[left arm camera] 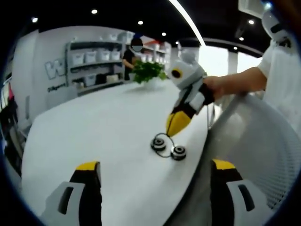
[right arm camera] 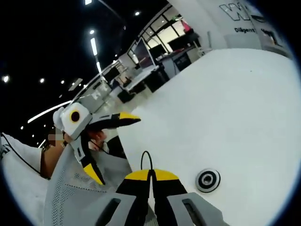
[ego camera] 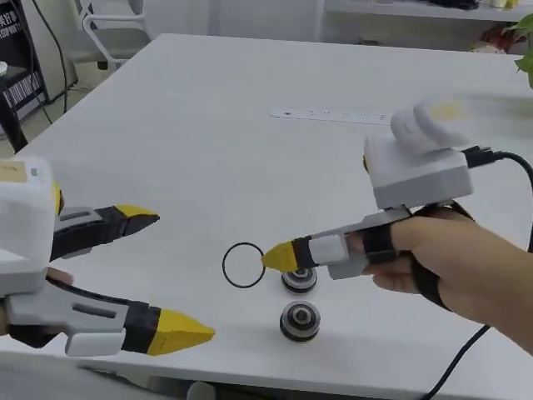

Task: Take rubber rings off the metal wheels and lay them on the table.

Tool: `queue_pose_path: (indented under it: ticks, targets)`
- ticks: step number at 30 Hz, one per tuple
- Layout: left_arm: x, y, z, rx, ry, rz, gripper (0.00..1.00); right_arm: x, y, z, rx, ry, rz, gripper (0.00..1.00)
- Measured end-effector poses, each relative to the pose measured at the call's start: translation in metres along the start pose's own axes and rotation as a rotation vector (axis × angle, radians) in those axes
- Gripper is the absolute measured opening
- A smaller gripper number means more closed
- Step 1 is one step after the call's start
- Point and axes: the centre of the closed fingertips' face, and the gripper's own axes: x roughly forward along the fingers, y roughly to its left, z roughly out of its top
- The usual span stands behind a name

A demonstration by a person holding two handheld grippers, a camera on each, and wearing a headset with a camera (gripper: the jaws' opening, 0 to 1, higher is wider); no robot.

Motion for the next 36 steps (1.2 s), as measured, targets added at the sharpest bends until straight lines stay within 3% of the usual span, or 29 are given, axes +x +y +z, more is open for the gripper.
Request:
queue_pose_path:
  ticks: [6, 12, 21, 36]
  targets:
    - [0.001, -0.006, 0.001, 0.019, -0.005, -0.027, 0.98, 0.014, -0.002, -0.012, 0.013, 0.028, 0.015, 0.0]
    - [0.001, -0.008, -0.001, 0.007, 0.002, -0.04, 0.97, 0.02, -0.017, -0.033, 0.046, 0.065, -0.02, 0.0]
    - [0.002, -0.011, -0.003, 0.014, 0.019, -0.052, 0.94, 0.026, -0.031, -0.035, 0.035, 0.061, -0.087, 0.0]
    - [0.002, -0.009, -0.008, 0.013, 0.043, -0.046, 0.92, 0.028, -0.044, -0.041, -0.026, 0.096, -0.133, 0.02]
